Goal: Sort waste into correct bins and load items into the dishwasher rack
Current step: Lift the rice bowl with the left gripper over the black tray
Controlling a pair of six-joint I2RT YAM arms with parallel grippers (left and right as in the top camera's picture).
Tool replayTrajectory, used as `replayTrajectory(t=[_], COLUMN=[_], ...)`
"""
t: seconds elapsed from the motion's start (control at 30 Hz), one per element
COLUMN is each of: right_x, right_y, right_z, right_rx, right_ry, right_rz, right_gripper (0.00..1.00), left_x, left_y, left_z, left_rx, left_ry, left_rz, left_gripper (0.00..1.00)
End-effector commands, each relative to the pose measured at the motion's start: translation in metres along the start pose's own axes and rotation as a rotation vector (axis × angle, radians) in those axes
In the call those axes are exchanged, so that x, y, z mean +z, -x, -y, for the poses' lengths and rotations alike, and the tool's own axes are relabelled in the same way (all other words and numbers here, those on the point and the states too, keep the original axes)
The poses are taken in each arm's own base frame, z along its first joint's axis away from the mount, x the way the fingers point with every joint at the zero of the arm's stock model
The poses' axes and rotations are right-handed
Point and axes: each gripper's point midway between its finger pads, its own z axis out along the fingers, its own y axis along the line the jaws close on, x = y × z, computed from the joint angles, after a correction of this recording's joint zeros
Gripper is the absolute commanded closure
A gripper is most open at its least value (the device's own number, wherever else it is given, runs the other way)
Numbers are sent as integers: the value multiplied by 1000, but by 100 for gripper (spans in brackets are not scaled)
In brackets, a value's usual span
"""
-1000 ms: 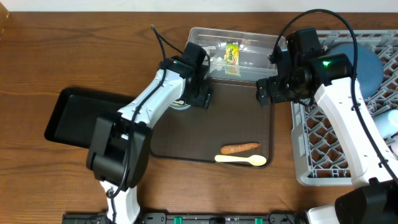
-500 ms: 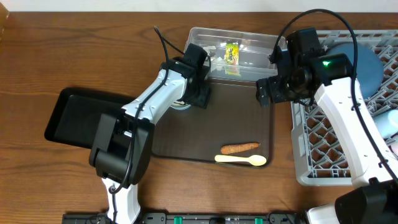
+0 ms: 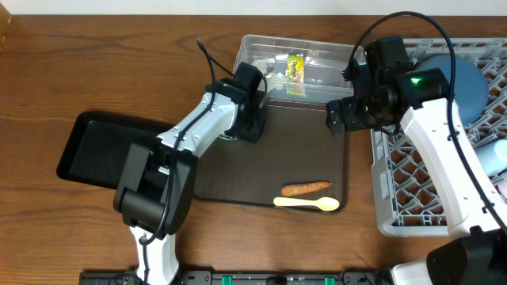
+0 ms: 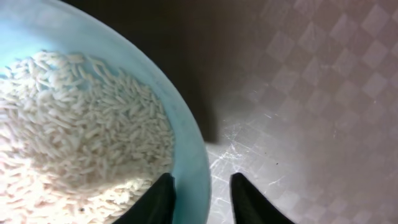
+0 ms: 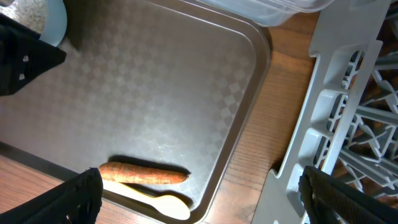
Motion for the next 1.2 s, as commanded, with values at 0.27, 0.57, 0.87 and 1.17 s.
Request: replayTrajectory(t=[0.27, 0.57, 0.87, 1.17], right_x=[-7, -7, -7, -7], right_y=[0, -1, -1, -2], right_z=[-4, -4, -4, -4], right_rx=[-13, -13, -13, -12], right_ry=[10, 10, 10, 10], right_rz=[18, 13, 12, 11], right_gripper=[1, 1, 1, 1], left_x=[5, 1, -38, -90], left_y=[-9, -13, -3, -2], left_z=[-2, -26, -24, -22], left_rx=[-1, 0, 4, 12], left_ry=[14, 151, 165, 159], left_rz=[-36, -47, 36, 118], left_gripper=[89, 94, 94, 94])
